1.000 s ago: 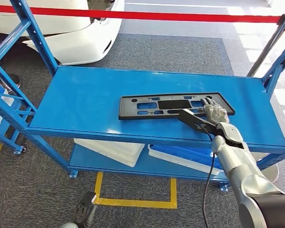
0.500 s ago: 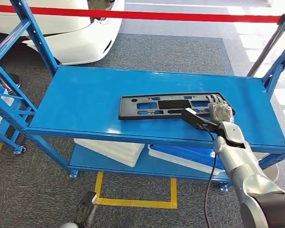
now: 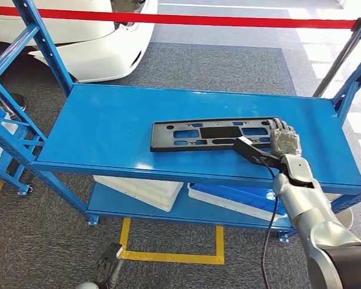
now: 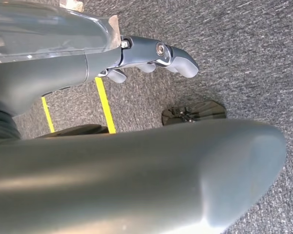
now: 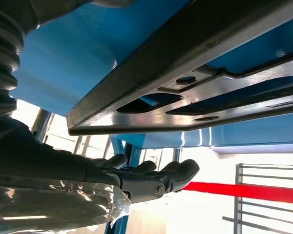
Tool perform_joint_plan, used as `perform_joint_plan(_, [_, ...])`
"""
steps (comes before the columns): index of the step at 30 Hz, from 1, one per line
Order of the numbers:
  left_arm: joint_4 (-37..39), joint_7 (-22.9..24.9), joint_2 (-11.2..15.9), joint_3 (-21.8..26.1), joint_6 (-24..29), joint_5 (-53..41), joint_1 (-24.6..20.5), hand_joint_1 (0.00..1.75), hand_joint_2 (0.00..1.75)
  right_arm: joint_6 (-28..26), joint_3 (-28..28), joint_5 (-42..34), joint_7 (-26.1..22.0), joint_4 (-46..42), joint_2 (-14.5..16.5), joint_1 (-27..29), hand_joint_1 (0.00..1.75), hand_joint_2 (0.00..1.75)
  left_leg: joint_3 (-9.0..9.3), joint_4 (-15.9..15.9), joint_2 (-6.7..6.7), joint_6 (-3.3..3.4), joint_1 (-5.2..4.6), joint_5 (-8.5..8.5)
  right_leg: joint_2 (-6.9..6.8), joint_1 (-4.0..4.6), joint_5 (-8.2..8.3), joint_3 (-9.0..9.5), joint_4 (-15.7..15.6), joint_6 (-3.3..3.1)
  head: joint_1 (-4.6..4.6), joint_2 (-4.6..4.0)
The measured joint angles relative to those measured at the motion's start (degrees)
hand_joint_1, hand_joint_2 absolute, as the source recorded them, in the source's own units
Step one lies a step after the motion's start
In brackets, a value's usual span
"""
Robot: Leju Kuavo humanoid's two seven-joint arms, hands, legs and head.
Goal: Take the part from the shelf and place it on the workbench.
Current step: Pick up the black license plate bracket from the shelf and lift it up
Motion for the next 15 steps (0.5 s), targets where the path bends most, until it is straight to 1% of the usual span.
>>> perform_joint_plan(3, [0.0,0.0,0.0,0.0,-0.2,0.0,0.0,0.00,0.00,0.4,0.0,-0.1,0.1,0.2,0.0,0.0,1.60,1.75,0.00,0.0,0.00,0.00,0.00,0.00,0.00,0.00,0.00,0.00,0.0,0.00,0.00,-0.01])
perform_joint_plan(4, [0.0,0.0,0.0,0.0,-0.2,-0.1,0.0,0.00,0.00,0.9,0.0,-0.1,0.1,0.3,-0.1,0.0,1.75,1.75,0.00,0.0,0.00,0.00,0.00,0.00,0.00,0.00,0.00,0.00,0.0,0.00,0.00,-0.01])
perform_joint_plan(9, [0.0,0.0,0.0,0.1,-0.2,-0.3,0.0,0.00,0.00,4.0,0.0,-0.4,-0.4,0.7,-0.3,-0.3,1.75,1.75,0.02,0.0,0.00,0.00,0.00,0.00,0.01,0.00,0.00,0.01,0.0,0.00,0.00,-0.02])
perform_joint_plan(15, [0.0,0.0,-0.1,0.1,-0.2,-0.4,-0.1,0.00,0.00,4.4,0.0,-0.7,-0.8,0.8,-0.5,-1.3,1.75,1.75,0.05,0.0,0.00,0.00,0.00,0.00,0.01,0.00,0.00,0.04,0.0,0.00,0.00,-0.01])
